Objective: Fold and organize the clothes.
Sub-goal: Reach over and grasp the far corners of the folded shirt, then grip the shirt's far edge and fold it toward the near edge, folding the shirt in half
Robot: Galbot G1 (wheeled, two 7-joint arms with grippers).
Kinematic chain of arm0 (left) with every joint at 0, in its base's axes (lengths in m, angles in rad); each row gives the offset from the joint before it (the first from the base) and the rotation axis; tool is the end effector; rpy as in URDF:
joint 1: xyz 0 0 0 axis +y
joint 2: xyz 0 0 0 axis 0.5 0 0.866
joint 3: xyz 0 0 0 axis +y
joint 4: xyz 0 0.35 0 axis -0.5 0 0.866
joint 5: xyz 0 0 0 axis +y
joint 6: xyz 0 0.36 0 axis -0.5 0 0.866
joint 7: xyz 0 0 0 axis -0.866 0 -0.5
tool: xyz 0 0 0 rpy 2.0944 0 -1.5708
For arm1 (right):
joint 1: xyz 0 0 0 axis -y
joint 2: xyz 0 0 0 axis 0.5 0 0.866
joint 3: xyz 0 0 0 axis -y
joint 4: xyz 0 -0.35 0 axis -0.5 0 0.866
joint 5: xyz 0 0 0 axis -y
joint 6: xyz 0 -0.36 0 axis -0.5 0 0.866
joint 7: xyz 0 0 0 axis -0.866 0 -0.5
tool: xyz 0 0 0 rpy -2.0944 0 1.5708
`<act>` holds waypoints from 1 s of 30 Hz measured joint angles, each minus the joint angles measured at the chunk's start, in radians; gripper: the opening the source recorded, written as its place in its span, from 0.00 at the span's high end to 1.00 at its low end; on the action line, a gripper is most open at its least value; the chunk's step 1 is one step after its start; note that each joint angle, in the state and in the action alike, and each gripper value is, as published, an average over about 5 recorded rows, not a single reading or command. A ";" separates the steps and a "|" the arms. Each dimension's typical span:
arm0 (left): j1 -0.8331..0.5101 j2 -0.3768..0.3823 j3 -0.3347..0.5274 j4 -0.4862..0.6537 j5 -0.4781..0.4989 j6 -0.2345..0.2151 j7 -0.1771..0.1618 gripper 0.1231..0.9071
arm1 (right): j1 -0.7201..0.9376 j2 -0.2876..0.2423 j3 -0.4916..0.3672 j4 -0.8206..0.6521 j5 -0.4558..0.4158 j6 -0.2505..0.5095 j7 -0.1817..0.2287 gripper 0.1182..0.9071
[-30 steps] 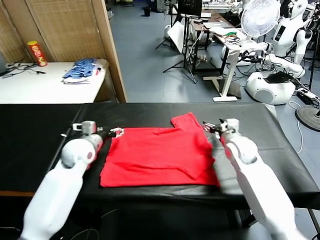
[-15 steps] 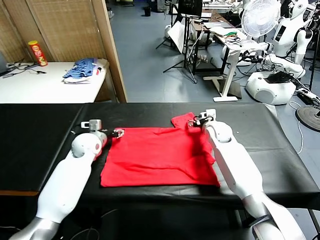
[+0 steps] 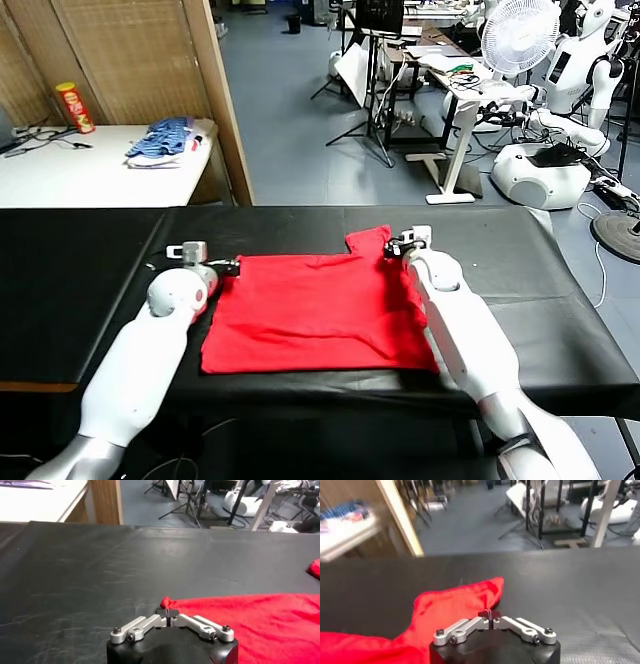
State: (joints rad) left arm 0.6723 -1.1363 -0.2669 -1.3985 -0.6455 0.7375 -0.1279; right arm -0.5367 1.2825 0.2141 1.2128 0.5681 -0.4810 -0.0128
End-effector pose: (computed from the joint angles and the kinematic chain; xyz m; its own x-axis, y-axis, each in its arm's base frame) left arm 0.4699 0.0916 -0.2572 -0.7963 0.0994 0.5967 0.0686 0.9949 -0.0741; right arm 0.5175 -0.0369 -0.2668 -0.8868 -0.2501 0.3886 -0.1952 0.9649 0.1754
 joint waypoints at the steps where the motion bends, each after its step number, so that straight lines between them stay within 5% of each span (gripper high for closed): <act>1: 0.006 0.004 -0.004 -0.013 -0.001 0.001 -0.002 0.99 | -0.014 -0.012 0.004 0.029 0.009 -0.002 0.000 0.99; 11: 0.139 0.062 -0.062 -0.238 -0.012 0.001 -0.039 0.99 | -0.200 -0.148 0.057 0.346 0.119 -0.050 0.046 0.99; 18: 0.247 0.102 -0.104 -0.391 -0.021 0.000 -0.051 0.99 | -0.333 -0.225 0.086 0.522 0.159 -0.153 0.120 0.99; 24: 0.336 0.138 -0.133 -0.506 -0.010 0.000 -0.056 0.99 | -0.415 -0.270 0.094 0.625 0.149 -0.246 0.153 0.99; 30: 0.431 0.163 -0.164 -0.602 0.055 0.000 -0.054 0.99 | -0.478 -0.297 0.092 0.680 0.117 -0.256 0.154 0.99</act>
State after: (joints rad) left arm 1.1034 -0.9732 -0.4308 -2.0003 -0.5902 0.7373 -0.1817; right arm -1.0148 0.9853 0.3060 1.8927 0.6848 -0.7369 0.1414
